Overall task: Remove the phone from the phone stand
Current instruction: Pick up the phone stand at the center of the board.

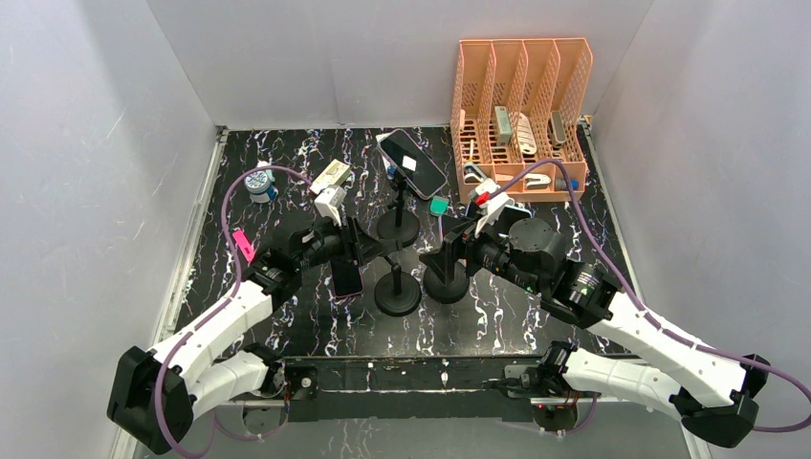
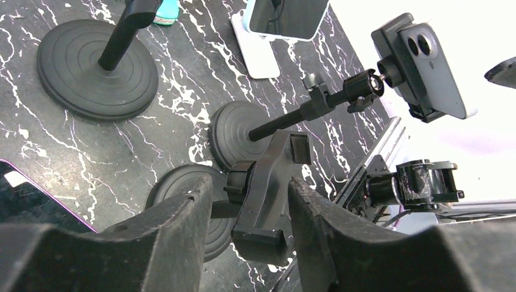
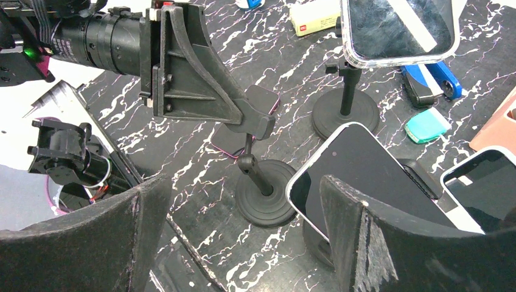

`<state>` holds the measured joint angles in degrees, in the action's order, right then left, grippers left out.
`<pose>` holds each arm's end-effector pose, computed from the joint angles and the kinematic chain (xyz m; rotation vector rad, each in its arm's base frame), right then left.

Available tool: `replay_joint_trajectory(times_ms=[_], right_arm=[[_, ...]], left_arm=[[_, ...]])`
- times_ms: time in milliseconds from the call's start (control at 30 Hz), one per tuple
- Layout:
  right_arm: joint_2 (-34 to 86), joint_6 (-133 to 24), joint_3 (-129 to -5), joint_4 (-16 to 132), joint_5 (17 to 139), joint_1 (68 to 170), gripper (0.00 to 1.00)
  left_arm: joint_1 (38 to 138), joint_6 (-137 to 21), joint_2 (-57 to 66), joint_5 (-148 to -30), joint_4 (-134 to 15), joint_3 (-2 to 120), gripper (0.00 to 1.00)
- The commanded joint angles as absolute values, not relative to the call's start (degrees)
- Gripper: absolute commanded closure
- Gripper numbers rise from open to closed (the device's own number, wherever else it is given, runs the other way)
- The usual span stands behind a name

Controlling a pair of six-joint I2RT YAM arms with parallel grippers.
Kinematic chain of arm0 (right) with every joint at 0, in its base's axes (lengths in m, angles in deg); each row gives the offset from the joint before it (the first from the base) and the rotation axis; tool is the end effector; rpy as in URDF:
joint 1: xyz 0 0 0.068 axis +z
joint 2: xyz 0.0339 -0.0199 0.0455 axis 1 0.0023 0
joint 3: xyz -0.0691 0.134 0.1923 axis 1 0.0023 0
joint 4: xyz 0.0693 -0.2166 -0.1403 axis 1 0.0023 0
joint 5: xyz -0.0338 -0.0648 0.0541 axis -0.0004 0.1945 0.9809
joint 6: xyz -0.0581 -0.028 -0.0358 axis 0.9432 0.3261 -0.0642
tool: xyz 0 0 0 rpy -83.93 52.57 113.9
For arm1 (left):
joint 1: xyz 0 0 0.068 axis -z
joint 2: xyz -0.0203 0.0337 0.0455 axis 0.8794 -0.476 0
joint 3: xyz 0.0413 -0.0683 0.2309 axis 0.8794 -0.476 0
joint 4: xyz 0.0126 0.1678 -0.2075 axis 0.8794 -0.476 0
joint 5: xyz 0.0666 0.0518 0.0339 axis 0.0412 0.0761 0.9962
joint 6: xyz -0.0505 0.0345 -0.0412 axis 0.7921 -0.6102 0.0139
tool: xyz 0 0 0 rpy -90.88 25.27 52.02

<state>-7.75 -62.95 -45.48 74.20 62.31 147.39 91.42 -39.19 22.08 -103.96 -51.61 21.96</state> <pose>0.1345 0.1944 0.3527 -0.5490 1.7223 0.7932 0.2290 -0.1594 0.2415 0.3008 1.8899 -1.0954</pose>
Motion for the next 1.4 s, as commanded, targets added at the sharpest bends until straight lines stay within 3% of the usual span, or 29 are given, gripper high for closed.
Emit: replay_joint_trajectory(times_ms=[0,400,1000,1367], right_arm=[[-8.6,-63.4,-48.2,72.8,62.8,147.5,0.01],[-9.0,-63.4,-48.2,73.1,62.5,147.5,0.01],[-9.9,-63.7,-48.0,73.5,62.5,147.5,0.01],[-10.7,-64.1,-47.2,73.4,62.7,147.5,0.01]], left_arm=[[91.7,-38.8,21.5,-105.8,-48.9,22.7,0.57],[91.7,-38.1,22.7,-107.5,-48.5,24.6,1.00],[91.7,-39.4,26.7,-100.0,-55.2,33.2,1.00],[91.6,-44.7,27.1,-80.0,-66.8,40.1,1.00]])
